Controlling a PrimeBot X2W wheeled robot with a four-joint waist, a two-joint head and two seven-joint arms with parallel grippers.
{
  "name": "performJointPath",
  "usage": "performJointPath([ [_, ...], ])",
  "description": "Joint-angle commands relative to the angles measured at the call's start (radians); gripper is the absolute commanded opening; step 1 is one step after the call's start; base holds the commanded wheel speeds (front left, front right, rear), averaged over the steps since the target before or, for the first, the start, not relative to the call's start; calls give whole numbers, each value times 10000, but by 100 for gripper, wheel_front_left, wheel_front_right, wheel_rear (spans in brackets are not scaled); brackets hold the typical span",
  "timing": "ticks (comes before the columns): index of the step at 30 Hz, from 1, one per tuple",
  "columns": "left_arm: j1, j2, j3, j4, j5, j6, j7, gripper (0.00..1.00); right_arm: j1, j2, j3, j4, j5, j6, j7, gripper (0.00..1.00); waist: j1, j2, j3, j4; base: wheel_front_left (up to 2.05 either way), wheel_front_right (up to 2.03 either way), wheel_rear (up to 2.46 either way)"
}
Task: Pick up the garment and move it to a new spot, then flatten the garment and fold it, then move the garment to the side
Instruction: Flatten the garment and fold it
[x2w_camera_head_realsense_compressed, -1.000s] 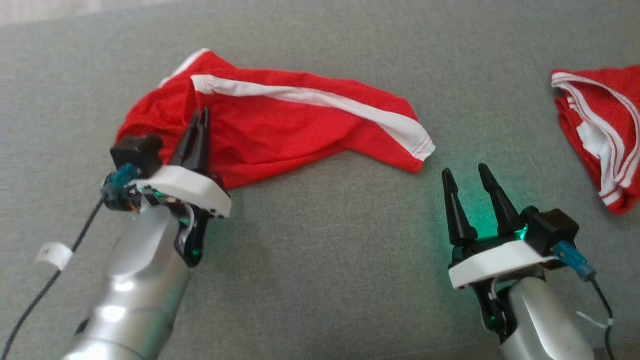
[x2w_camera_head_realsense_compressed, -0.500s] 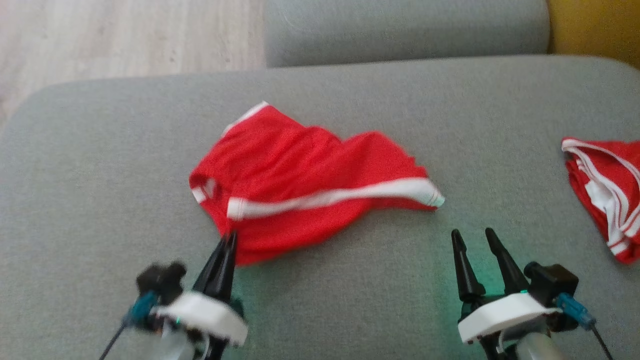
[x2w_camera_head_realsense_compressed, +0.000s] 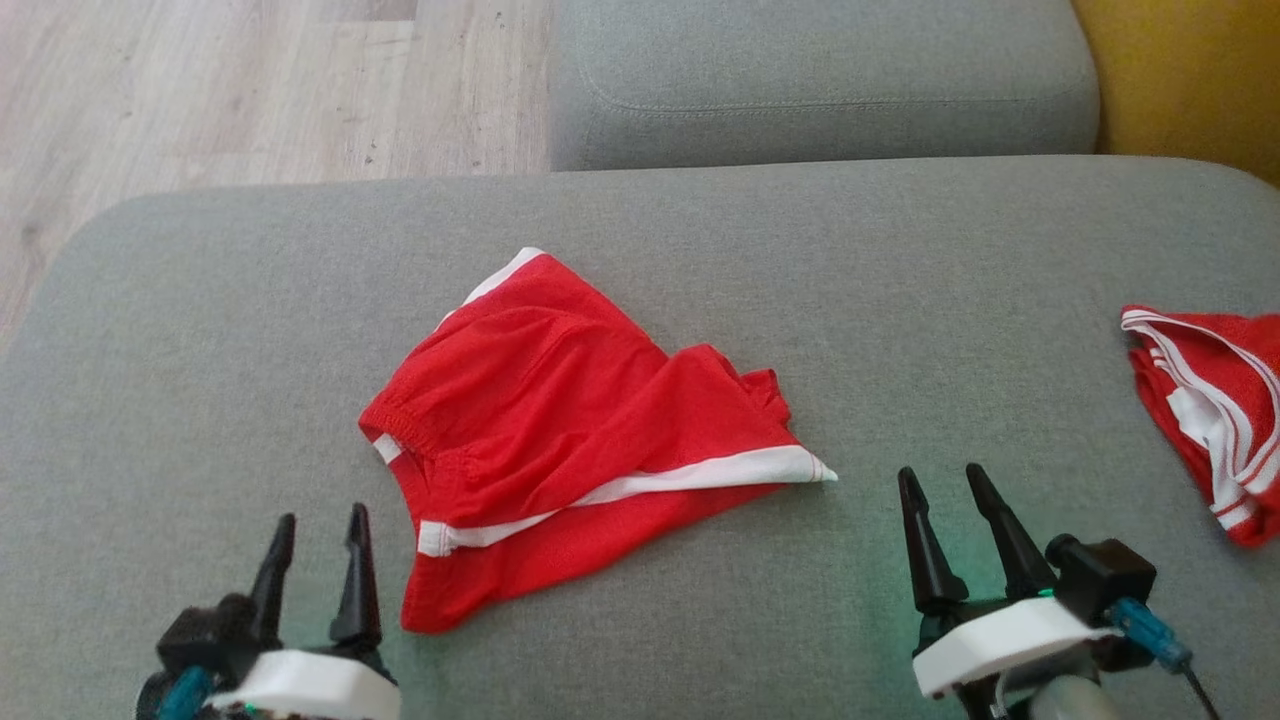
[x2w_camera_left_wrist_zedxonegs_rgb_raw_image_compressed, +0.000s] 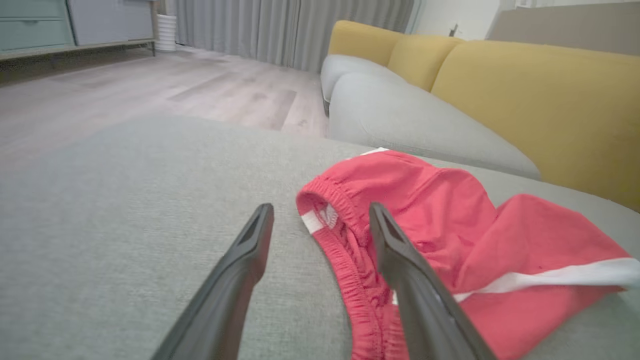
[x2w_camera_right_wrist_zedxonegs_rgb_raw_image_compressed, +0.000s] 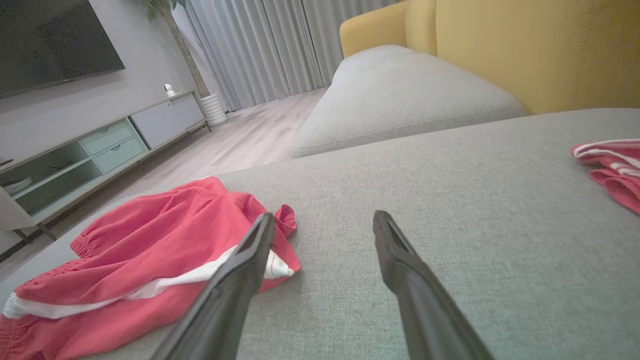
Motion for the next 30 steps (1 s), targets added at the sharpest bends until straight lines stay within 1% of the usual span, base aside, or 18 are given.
performJointPath([
  [1,-17,-56,582,-489,306,95,-123,100,-299,-8,261,-437,-71,-7,-65,100,0,0,-7,-19,0,0,0],
  [3,265,-298,867,-756,698,42,-123,100,-280,-8,272,-581,-136,-7,-65,100,0,0,-29,-31,0,0,0],
  [6,550,-664,1109,-710,994,-248,-123,100,-215,-8,279,-584,-205,-7,-65,100,0,0,-74,-38,0,0,0],
  [9,621,-895,1236,-565,1158,-518,-124,100,-172,-8,322,-539,-210,-7,-65,100,0,0,-89,-52,0,0,0],
  [14,541,-1053,1430,-417,1473,-769,-124,100,-190,-8,342,-477,-196,-7,-65,100,0,0,-39,-114,0,0,0],
  [22,387,-1212,1691,-318,1800,-938,-124,100,-235,-8,297,-448,-238,-7,-65,100,0,0,24,-212,0,0,0],
  [24,320,-1264,1580,-313,1790,-993,-124,100,-246,-8,284,-434,-246,-7,-65,100,0,0,42,-222,0,0,0],
  [27,119,-1289,1033,-57,1566,-1057,-124,100,-245,-8,311,-403,-246,-7,-65,100,0,0,82,-229,0,0,0],
  [30,-218,-1030,266,318,1041,-1066,-124,100,-255,-8,376,-384,-245,-7,-65,100,0,0,157,-259,0,0,0],
])
